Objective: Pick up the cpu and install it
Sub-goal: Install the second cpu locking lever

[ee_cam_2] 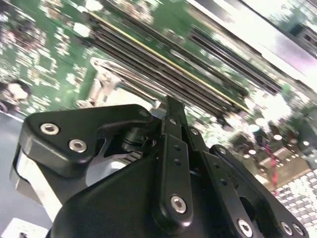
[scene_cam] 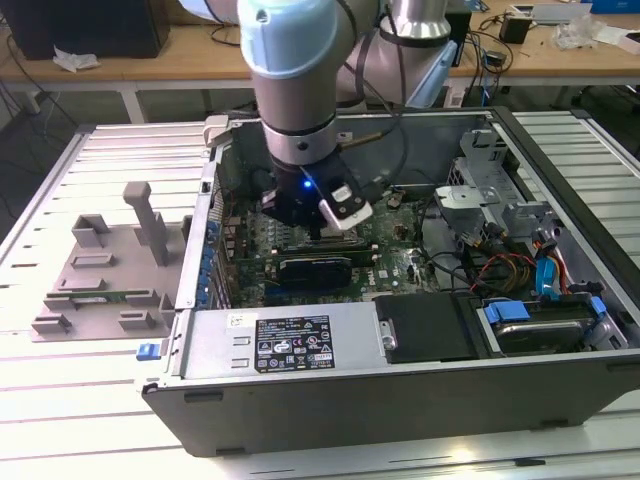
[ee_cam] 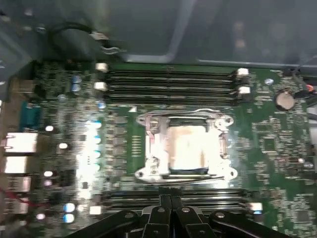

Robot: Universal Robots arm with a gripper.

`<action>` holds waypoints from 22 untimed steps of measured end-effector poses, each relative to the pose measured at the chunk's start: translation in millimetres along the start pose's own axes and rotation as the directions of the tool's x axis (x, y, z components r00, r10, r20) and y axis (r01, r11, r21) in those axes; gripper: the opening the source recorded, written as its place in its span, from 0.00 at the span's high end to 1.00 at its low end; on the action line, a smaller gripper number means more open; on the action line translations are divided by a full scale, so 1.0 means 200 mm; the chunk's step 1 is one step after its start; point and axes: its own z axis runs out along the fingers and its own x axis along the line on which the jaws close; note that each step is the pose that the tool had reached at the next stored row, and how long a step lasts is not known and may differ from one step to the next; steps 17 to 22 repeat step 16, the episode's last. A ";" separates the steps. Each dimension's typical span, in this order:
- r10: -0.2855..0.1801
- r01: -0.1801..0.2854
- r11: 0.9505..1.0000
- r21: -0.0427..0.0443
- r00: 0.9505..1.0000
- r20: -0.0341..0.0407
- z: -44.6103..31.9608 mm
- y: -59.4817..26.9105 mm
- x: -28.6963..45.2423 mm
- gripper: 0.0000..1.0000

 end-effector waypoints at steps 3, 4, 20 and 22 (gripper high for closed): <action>0.000 0.000 1.000 0.006 1.000 -0.003 0.011 0.036 -0.043 0.89; 0.000 0.000 1.000 0.009 1.000 -0.004 0.019 0.070 -0.056 0.89; 0.000 0.001 1.000 0.017 1.000 -0.004 0.040 0.173 -0.076 0.89; 0.000 0.001 1.000 0.017 1.000 -0.004 0.040 0.173 -0.076 0.89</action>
